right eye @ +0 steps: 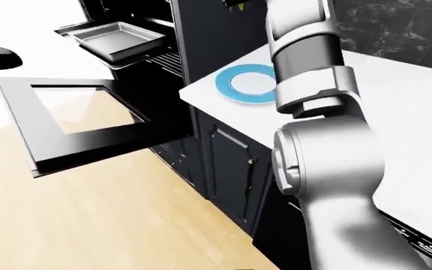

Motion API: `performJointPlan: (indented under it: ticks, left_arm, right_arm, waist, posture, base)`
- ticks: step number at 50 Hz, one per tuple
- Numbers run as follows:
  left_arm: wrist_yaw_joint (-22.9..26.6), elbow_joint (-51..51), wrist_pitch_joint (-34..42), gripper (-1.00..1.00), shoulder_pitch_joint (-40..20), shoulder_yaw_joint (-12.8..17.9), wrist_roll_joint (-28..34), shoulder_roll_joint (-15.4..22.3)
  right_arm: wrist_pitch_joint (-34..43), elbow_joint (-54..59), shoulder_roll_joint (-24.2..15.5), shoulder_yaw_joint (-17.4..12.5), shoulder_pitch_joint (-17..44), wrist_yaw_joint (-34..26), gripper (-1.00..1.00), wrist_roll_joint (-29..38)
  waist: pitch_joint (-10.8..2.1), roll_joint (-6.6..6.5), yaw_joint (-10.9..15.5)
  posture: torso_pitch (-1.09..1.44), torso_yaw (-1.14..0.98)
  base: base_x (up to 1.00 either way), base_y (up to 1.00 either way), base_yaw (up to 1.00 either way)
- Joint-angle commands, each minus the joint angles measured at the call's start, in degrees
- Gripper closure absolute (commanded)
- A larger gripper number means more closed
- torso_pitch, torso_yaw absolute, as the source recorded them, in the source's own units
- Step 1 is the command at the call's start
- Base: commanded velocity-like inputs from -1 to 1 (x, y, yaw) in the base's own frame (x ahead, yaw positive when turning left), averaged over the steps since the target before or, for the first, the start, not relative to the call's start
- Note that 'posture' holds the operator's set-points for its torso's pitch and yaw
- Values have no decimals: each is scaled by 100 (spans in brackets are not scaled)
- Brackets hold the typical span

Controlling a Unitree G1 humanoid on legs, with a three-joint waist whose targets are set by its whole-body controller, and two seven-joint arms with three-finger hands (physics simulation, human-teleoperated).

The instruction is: Pick the corn from the top rack in the oven and place it on the plate on the counter.

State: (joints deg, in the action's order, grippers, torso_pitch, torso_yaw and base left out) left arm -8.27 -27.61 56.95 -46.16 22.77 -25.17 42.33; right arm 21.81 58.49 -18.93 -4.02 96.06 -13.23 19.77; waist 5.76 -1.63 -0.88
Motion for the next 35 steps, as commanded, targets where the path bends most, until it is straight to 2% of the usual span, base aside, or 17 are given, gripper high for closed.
performJointPlan:
  ticks: [1,7,8,9,10,12,17,18,19,20,21,25,29,31,33,34,35]
  left_arm:
    - [-13,-110,-181,-100,-190,86,47,107]
    - [-10,-126,-159,-100,-198,86,51,99]
    - [-19,-118,-135,-100,-232,87,47,107]
    - [-26,-117,-124,-100,-255,84,45,111]
    - [-26,-115,-127,-100,-258,82,43,106]
    - [-23,-92,-173,-100,-246,50,73,91]
    - [-28,-90,-152,-100,-309,5,92,54]
    - [-21,-93,-159,-100,-303,-2,109,60]
    - [-13,-93,-156,-100,-307,8,107,55]
    - [-8,-91,-164,-100,-302,21,114,56]
    - [-3,-97,-168,-100,-284,22,123,54]
    - [26,-92,-199,-100,-250,31,157,58]
    - [57,-112,-238,-100,-150,84,175,38]
    - [65,-112,-249,-100,-125,114,170,36]
    - [61,-77,-289,-100,-118,81,199,32]
    - [63,-76,-282,-100,-124,82,194,26]
    - [68,-68,-318,-100,-111,71,210,16]
  right_arm:
    - [-182,-290,-82,-17,287,59,100,4]
    - [-119,-294,-113,-15,268,89,100,60]
    - [-118,-261,-152,6,278,127,100,116]
    - [-36,-255,-172,-32,298,143,100,106]
    - [43,-236,-180,-69,311,186,100,89]
    - [184,-210,-246,19,305,127,100,221]
    - [221,-36,-325,41,246,180,100,442]
    - [207,5,-334,69,225,193,100,506]
    - [220,67,-339,115,209,247,100,609]
    - [183,152,-356,153,199,288,100,710]
    - [183,217,-343,190,177,118,100,766]
    - [68,410,-361,388,150,41,100,1277]
    - [33,445,-302,371,3,-171,100,1555]
    - [98,421,-273,429,-38,-389,100,1742]
    - [76,380,-246,440,-61,-570,100,1888]
    - [111,359,-227,415,-68,-589,100,1941]
    - [86,334,-194,434,-98,-716,100,2000]
  waist:
    - [-102,-33,4]
    - [-359,207,188]
    - [-237,355,182]
    - [-462,411,168]
    - [-407,332,205]
    - [-161,484,217]
    - [-136,110,147]
    - [-184,-15,162]
    - [-252,-252,186]
    - [-319,-312,93]
    - [-121,-271,119]
    - [-99,-276,164]
    - [4,-192,128]
    - [-42,-45,147]
    - [-216,296,199]
    - [-189,145,177]
    - [-221,116,160]
  posture:
    - [0,0]
    - [0,0]
    - [0,0]
    - [0,0]
    - [0,0]
    - [0,0]
    - [0,0]
    - [0,0]
    - [0,0]
    - [0,0]
    - [0,0]
    - [0,0]
    - [0,0]
    - [0,0]
    - [0,0]
    - [0,0]
    - [0,0]
  base:
    - [77,0,0]
    - [79,0,0]
    - [0,0,0]
    - [0,0,0]
    - [0,0,0]
    - [0,0,0]
    - [0,0,0]
    - [0,0,0]
    - [0,0,0]
    - [0,0,0]
    - [0,0,0]
    - [0,0,0]
    - [0,0,0]
    - [0,0,0]
    - [0,0,0]
    - [0,0,0]
    - [0,0,0]
